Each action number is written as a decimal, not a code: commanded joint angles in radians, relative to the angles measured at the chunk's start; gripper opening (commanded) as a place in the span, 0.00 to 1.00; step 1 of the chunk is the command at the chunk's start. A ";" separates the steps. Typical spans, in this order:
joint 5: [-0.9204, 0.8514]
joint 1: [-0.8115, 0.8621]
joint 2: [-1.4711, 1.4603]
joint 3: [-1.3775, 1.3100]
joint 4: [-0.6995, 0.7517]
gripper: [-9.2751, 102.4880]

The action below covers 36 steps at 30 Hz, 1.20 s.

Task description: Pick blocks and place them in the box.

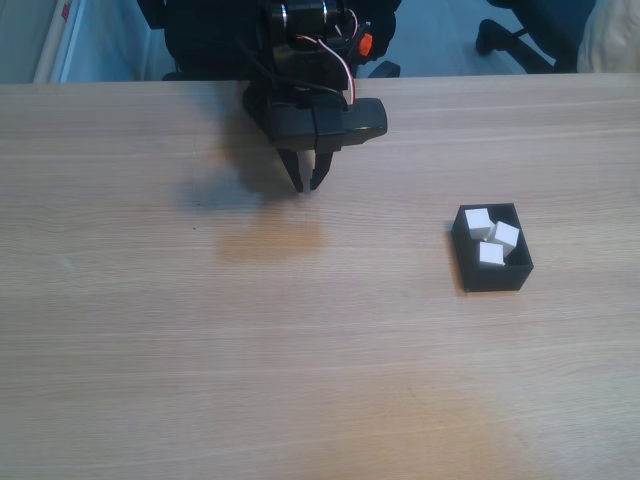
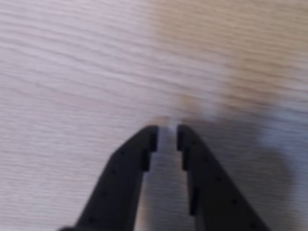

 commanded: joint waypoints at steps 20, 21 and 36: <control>0.011 0.008 0.025 0.101 0.020 0.11; 0.011 0.008 0.025 0.101 0.020 0.11; 0.011 0.008 0.025 0.101 0.020 0.12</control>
